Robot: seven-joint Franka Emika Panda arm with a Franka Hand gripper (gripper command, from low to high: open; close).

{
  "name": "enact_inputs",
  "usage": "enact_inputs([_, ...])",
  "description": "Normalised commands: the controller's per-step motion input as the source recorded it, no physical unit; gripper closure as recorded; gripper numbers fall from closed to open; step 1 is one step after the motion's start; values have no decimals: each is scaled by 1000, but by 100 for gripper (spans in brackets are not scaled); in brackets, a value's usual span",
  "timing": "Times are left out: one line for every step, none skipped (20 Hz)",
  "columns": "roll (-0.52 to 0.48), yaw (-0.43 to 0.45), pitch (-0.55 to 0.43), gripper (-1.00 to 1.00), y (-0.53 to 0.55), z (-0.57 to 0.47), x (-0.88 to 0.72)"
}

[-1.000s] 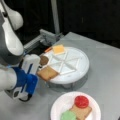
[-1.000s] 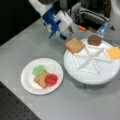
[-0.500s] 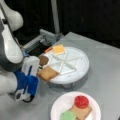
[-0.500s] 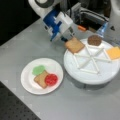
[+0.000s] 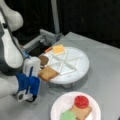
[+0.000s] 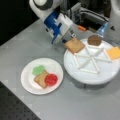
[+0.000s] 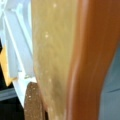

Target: Ingredient selection for cheeseburger or sandwich

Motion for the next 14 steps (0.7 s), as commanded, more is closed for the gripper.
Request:
enact_inputs([301, 84, -57, -100, -154, -14, 238])
enact_inputs([291, 87, -62, -100, -155, 3, 241])
enact_inputs([284, 90, -61, -100, -155, 19, 246])
enact_inputs([285, 90, -62, -100, -153, 25, 252])
enact_inputs([286, 87, -63, -100, -145, 30, 257])
enact_inputs([282, 85, -62, -100, -141, 27, 257])
enact_inputs([283, 76, -63, -100, -134, 19, 254])
enact_inputs([279, 74, -62, -100, -131, 9, 249])
enact_inputs([285, 76, -57, -100, -126, -3, 242])
enact_inputs([287, 76, -52, -100, -119, -12, 238])
enact_inputs([281, 77, -49, -100, -119, -26, 229])
enact_inputs([288, 79, -52, -100, -117, -30, 230])
enact_inputs([294, 82, -52, -100, -115, -33, 234])
enact_inputs([290, 83, -52, -100, -117, -37, 237])
